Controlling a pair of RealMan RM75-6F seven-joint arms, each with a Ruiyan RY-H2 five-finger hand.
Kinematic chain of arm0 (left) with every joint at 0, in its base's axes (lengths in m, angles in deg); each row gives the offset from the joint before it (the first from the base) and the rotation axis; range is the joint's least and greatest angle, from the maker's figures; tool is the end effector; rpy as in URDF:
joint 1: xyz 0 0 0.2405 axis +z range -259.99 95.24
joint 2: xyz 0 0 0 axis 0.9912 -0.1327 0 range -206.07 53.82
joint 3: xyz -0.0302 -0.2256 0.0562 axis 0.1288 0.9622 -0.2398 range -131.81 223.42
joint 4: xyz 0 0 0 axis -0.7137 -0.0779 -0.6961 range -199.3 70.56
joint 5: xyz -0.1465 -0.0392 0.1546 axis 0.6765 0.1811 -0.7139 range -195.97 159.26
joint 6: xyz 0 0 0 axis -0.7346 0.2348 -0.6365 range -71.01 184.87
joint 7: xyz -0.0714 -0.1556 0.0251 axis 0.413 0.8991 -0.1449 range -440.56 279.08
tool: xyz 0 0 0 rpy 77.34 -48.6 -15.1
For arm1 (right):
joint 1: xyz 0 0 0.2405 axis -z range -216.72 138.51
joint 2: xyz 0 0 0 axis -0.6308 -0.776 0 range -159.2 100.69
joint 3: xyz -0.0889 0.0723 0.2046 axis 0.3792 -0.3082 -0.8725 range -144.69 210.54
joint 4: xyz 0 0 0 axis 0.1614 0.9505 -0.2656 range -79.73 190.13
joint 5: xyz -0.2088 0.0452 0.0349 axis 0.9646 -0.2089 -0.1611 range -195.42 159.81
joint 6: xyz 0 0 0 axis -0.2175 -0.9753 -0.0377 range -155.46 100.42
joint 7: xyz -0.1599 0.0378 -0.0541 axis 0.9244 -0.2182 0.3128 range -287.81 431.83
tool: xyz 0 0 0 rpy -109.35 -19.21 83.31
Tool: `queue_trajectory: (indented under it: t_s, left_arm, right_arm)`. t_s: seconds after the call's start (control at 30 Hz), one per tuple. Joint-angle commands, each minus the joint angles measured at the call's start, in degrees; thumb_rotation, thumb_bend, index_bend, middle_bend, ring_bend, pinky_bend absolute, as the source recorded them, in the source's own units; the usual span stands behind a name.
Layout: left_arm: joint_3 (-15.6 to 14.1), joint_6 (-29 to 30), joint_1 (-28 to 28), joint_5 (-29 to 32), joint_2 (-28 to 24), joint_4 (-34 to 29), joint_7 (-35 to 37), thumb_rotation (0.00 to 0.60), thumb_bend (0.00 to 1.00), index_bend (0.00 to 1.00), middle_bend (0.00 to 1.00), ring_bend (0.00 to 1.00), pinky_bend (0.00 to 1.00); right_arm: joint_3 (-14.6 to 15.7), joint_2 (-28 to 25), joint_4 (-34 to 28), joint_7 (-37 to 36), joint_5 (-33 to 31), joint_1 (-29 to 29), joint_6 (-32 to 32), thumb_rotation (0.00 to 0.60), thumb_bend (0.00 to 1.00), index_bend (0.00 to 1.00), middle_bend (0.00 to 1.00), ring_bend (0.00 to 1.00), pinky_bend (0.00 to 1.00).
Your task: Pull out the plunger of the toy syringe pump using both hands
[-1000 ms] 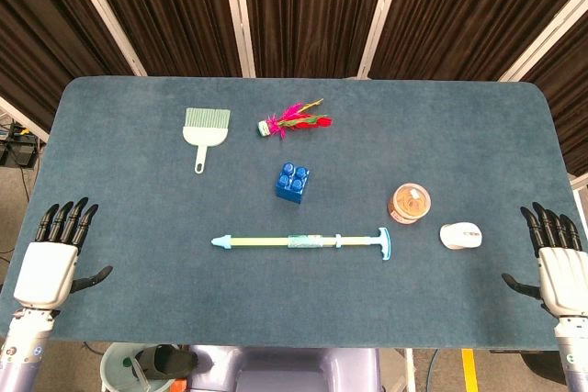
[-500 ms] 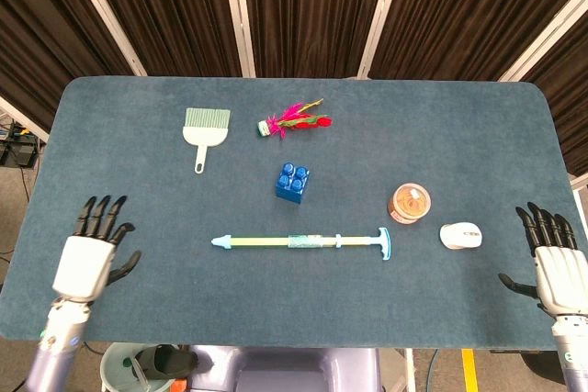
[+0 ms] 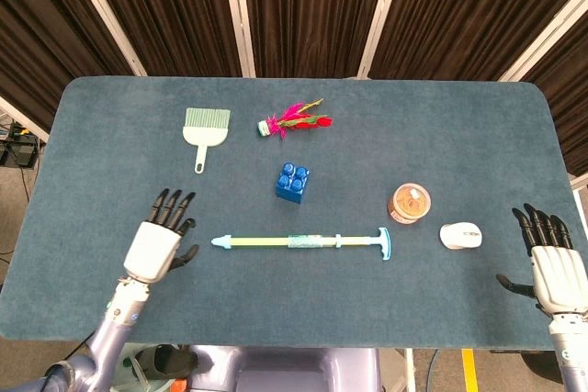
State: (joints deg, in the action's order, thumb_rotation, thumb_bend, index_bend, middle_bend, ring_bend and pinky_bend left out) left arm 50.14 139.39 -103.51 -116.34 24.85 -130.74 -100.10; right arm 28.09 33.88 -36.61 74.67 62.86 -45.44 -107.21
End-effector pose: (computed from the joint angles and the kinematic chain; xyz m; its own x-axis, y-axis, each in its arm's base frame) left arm -0.1770 0.2686 -0.0296 0.5128 -0.1747 0.8406 0.7354 -0.4159 -0.5350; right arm -0.3095 -0.2237 0.1475 0.4453 -0.0517 0.8939 -0.8923 0.0565 0.4478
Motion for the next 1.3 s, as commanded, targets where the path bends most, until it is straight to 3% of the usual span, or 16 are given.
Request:
queue_trajectory:
  t_s: [0.03, 0.53, 1.3]
  left_arm:
    - [-0.2, -1.8, -1.2, 0.3, 1.7, 0.7, -1.6, 0.600, 0.25, 0.44, 0.08, 0.04, 0.06]
    - [0.7, -8.6, -7.5, 2.2, 9.6, 7.7, -2.4, 0.600, 0.25, 0.45, 0.09, 0.04, 0.06]
    - [0.6, -13.3, -10.9, 6.0, 13.8, 12.7, -3.4, 0.600, 0.25, 0.45, 0.10, 0.04, 0.06]
  right_arm:
    - [0.0, -0.2, 0.1, -0.2, -0.4, -0.2, 0.7, 0.600, 0.08, 0.04, 0.00, 0.00, 0.00]
    - [1.1, -2.7, -1.0, -3.4, -0.1, -1.4, 4.6, 0.600, 0.09, 0.05, 0.00, 0.00, 0.00]
    - [0.6, -3.1, -0.5, -5.0, -0.2, -1.2, 3.4, 0.600, 0.09, 0.06, 0.00, 0.00, 0.00]
